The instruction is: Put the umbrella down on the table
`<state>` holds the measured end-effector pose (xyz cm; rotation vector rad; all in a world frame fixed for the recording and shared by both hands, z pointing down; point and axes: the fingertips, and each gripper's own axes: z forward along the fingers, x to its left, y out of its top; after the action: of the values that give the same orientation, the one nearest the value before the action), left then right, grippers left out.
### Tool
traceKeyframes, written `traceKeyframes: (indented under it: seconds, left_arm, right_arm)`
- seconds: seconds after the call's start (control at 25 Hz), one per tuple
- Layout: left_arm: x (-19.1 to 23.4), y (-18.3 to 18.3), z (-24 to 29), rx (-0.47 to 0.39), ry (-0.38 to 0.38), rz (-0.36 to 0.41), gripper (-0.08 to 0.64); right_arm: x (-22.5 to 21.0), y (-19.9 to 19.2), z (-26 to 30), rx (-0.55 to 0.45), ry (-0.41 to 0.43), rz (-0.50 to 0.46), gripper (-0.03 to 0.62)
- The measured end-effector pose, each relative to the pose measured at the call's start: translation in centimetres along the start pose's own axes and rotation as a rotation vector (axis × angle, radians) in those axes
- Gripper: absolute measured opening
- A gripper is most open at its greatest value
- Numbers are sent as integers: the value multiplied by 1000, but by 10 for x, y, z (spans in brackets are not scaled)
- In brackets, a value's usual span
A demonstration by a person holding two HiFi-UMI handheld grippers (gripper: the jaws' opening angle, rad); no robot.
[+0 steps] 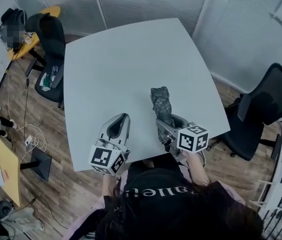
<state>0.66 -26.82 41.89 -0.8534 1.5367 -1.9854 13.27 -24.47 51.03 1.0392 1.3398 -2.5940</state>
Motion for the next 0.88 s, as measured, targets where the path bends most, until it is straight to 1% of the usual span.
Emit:
traceKeyframes:
  seconds: [0.16,0.48,0.68,0.8,0.88]
  left_arm:
    - [-5,-4,6,4,29,-8,26]
    - [-7,-8,25,7,90,-40,26]
    - [-3,-9,30,11,141,-62,26]
    - [-2,-9,28,2,158,-98,26]
    - [0,-12,25,1,172,-115,26]
  right_arm:
    - [-26,1,13,54,-4,-37,230]
    - [-106,16,61,200,-39,-122,230]
    - [-153,24,99,298,-94,-182,231]
    - [-176,23,121,365,-119,-209,230]
    - [-189,20,134,410,-137,-245,230]
